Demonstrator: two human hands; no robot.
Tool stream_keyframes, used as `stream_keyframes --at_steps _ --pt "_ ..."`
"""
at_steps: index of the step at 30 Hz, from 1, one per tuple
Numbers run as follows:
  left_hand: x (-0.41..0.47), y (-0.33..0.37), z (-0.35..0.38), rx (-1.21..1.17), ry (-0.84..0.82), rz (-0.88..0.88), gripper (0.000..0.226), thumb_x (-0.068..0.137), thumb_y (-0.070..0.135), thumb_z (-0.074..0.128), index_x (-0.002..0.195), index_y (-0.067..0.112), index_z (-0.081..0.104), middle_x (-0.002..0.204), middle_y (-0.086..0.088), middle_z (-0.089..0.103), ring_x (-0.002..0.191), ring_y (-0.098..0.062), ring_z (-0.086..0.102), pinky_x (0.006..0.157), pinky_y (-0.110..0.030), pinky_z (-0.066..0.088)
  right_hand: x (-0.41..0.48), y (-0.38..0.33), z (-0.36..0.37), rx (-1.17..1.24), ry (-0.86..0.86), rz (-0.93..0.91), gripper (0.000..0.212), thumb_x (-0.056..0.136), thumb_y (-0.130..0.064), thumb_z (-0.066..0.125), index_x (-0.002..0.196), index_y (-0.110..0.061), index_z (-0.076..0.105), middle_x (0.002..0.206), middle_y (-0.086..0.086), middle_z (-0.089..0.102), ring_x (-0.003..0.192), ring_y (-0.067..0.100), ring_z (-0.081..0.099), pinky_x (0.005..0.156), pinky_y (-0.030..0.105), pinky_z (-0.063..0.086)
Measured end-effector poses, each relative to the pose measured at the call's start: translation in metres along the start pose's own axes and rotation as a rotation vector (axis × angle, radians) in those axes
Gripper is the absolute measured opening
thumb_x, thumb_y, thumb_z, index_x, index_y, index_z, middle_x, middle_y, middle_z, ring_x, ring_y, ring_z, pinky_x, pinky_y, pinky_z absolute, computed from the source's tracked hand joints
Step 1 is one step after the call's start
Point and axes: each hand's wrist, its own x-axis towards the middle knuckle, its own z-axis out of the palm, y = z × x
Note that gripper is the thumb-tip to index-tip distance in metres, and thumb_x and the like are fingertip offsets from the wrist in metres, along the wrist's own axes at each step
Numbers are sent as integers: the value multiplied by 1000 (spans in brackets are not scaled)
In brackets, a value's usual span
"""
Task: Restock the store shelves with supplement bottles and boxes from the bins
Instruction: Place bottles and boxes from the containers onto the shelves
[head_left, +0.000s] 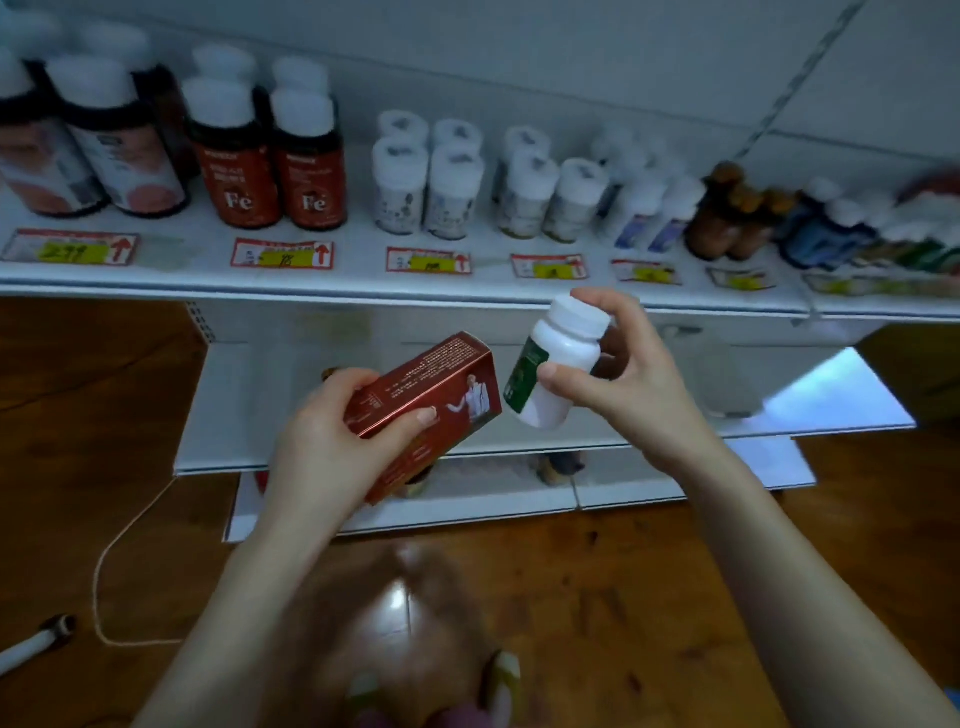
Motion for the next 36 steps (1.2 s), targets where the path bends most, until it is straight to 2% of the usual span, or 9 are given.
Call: stream_keyframes --at_steps 5,10,13,16,19,23,27,31,36 --pt "-5 62 36 -81 -49 104 43 65 41 79 98 34 52 86 24 53 80 1 54 74 -21 45 -10 -13 -76 -21 103 -39 47 72 -12 76 97 -35 42 100 -6 55 87 10 58 77 27 53" --pt "-16 114 87 -70 -25 171 40 63 39 81 95 33 56 83 22 56 82 -10 58 76 -28 44 -27 -6 -156 -160 226 -20 58 74 -29 75 121 -35 42 103 -21 46 94 10 55 69 24 53" --pt "-24 145 119 -70 -40 207 40 65 36 80 98 31 59 84 20 57 78 -1 57 71 -20 44 -35 0 -201 -219 239 13 39 77 -36 71 110 -31 51 94 -7 55 79 11 58 50 23 52" --pt "-28 174 152 -79 -70 250 40 66 38 79 99 31 58 83 25 53 77 7 52 66 -17 44 -39 8 -240 -373 240 32 40 75 -47 69 103 -26 48 87 -9 54 76 14 56 55 30 49" --pt "-31 199 181 -73 -104 273 43 66 38 79 103 26 60 83 23 53 77 3 53 72 -27 46 -46 17 -272 -429 267 78 44 77 -53 64 103 -24 44 84 -10 52 71 12 53 57 24 40" --pt "-29 225 213 -43 -127 330 47 67 37 78 108 23 61 89 14 56 81 -6 53 68 -19 40 -53 28 -309 -421 308 122 36 88 -51 48 106 -19 43 77 -3 52 57 12 51 39 15 37" --pt "-18 245 243 -10 -188 382 52 67 40 77 112 19 62 99 4 60 89 -14 57 75 -26 41 -54 42 -343 -418 375 145 41 96 -45 33 112 -9 46 69 -1 50 53 14 49 45 22 37" --pt "-4 266 276 3 -216 430 51 67 40 77 112 20 62 97 5 60 84 -10 54 67 -20 38 -49 58 -380 -487 402 177 28 96 -35 39 111 -12 47 80 -2 50 69 16 48 54 22 33" --pt "24 296 322 -22 -307 465 52 68 42 76 113 21 60 95 10 57 83 -6 54 72 -26 44 -37 72 -428 -520 409 209 29 90 -39 51 112 -19 53 106 -1 54 65 16 62 51 20 48"
